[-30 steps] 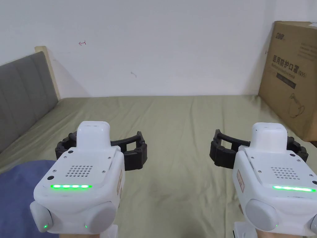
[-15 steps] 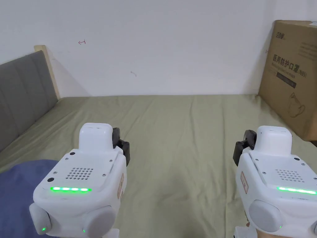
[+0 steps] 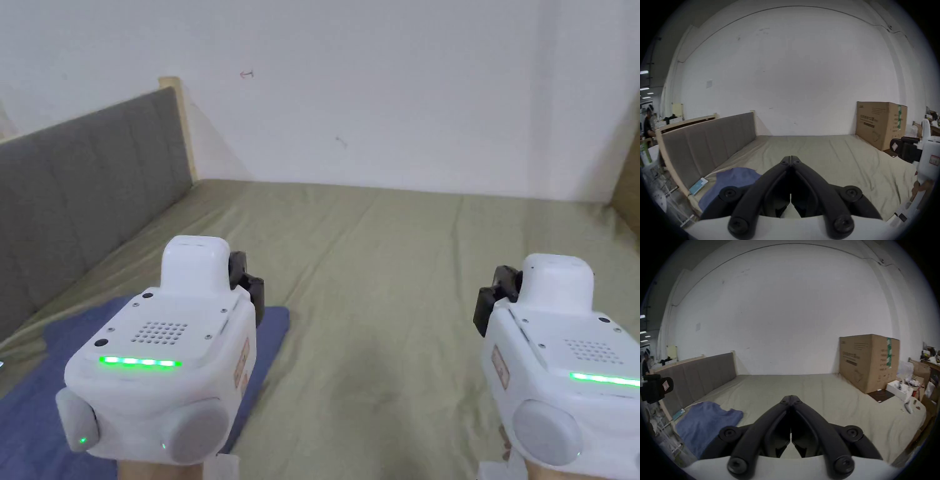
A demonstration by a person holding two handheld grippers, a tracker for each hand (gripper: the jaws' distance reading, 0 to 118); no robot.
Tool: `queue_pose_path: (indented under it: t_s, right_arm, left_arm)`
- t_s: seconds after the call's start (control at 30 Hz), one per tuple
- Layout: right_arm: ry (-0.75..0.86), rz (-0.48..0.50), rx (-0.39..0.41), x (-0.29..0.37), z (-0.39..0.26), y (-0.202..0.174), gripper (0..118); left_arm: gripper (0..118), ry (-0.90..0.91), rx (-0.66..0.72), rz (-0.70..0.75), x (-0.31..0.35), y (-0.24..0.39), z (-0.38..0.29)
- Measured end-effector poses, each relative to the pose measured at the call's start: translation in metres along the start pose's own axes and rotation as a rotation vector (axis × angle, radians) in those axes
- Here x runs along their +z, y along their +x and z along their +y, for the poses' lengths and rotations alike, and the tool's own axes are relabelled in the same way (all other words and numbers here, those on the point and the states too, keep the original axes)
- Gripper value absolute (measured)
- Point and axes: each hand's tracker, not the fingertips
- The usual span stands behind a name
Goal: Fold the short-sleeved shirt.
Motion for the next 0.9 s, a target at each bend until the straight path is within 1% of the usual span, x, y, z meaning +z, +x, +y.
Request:
queue_pose_path:
  t_s: [0.23,0.3,0.37,0.47,0.5,0.6,0.67,0.7,0.73,0.77,0.8,0.83,0.87,0.9]
  right_arm:
    - [-0.049,0.229,0.025,-0.021,-0.008,-0.074,0]
    - [-0.074,0.272,0.059,-0.021,-0.010,-0.090,0]
    - [-0.084,0.290,0.086,-0.020,-0.015,-0.100,0]
    - [-0.103,0.303,0.090,-0.022,-0.023,-0.102,0]
    - [-0.116,0.302,0.090,-0.025,-0.025,-0.102,0]
    - [-0.175,0.286,0.046,-0.034,-0.034,-0.096,0]
    - [-0.194,0.260,0.050,-0.040,-0.039,-0.092,0]
    - [-0.203,0.247,0.056,-0.044,-0.043,-0.090,0]
    - [-0.221,0.237,0.061,-0.048,-0.046,-0.087,0]
    - [-0.233,0.233,0.063,-0.051,-0.049,-0.086,0]
    - [-0.247,0.227,0.060,-0.055,-0.052,-0.084,0]
    - [-0.261,0.219,0.057,-0.060,-0.055,-0.082,0]
    - [-0.276,0.211,0.057,-0.065,-0.058,-0.081,0]
    - [-0.285,0.201,0.055,-0.071,-0.060,-0.081,0]
  left_arm:
    - [0,-0.033,0.013,0.201,0.032,-0.066,-0.005]
    - [0,-0.053,0.034,0.236,0.037,-0.080,-0.007]
    - [0,-0.081,0.048,0.251,0.034,-0.093,-0.010]
    - [0,-0.128,0.042,0.250,0.021,-0.102,-0.019]
    - [0,-0.170,0.044,0.231,0.013,-0.104,-0.023]
    - [0,-0.248,0.079,0.162,-0.016,-0.108,-0.043]
    - [1,-0.318,0.091,0.166,-0.039,-0.110,-0.063]
    - [12,-0.363,0.099,0.161,-0.051,-0.112,-0.074]
    - [28,-0.416,0.116,0.145,-0.062,-0.114,-0.087]
    - [51,-0.443,0.134,0.135,-0.070,-0.116,-0.096]
    - [85,-0.469,0.169,0.116,-0.081,-0.118,-0.107]
    - [99,-0.525,0.190,0.113,-0.092,-0.121,-0.116]
    - [106,-0.560,0.213,0.117,-0.103,-0.123,-0.126]
    - [108,-0.586,0.225,0.107,-0.114,-0.125,-0.135]
